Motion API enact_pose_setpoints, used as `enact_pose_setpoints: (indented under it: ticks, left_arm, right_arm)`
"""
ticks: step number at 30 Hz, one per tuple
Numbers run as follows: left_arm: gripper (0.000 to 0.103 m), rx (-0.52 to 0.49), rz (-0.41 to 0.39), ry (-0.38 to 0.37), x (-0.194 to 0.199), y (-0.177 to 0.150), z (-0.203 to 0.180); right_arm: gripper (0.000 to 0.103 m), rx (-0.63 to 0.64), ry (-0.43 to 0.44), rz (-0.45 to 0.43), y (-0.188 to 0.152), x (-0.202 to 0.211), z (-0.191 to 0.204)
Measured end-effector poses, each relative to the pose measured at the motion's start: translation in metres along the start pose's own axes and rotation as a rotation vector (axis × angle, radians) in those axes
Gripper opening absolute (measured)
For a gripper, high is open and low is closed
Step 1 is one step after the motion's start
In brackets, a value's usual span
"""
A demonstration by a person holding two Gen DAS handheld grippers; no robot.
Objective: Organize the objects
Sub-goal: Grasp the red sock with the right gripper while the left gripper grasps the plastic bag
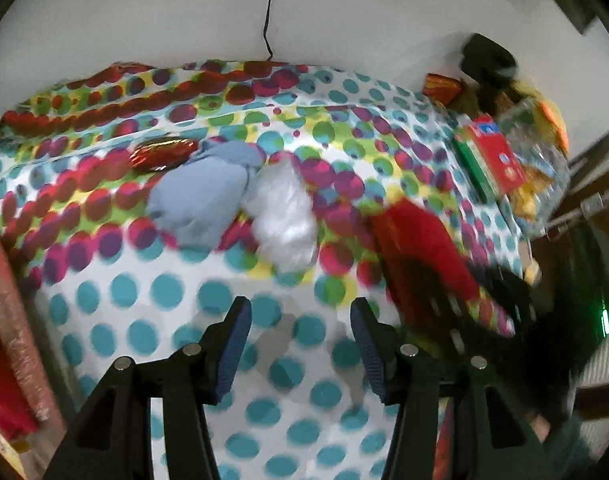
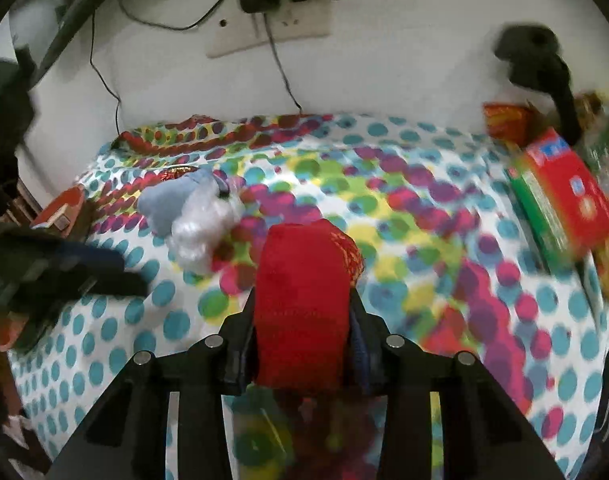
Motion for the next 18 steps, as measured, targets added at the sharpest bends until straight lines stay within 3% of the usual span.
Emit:
enact_pose_setpoints:
  ticks: [6, 14, 17, 18]
  left_arm:
    - [0.053, 0.044, 0.025, 0.092, -0.031, 0.027, 0.010]
    - [0.053, 0.038, 0.009, 0.165, -0.044, 0.041, 0.018]
    - [0.038, 0.023, 0.011, 0.171, -0.043, 0.038, 0.015]
    - [0.038, 0.023, 0.013, 0.169, -0.041, 0.036, 0.014]
  right_arm:
    - [0.037, -0.033, 0.050, -0.009, -0.002, 0.000, -0.004]
    - [0.038, -0.009, 0.024, -0.022, -0.006, -0.005, 0.004]
    - [0.040, 0.004, -0.002, -0.012, -0.007, -0.008, 0.007]
    - [0.040, 0.012, -0.012, -0.012, -0.007, -0.008, 0.008]
Point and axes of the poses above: each gripper's, at about its wrist camera, not at the fingertips, and x roughly against the way its jaws point, z to its left, y to its top, the point moved 7 cm from there along -x, roughly the way its jaws point, and after that the axes turned 10 degrees about -y, right-handed, at the moved point
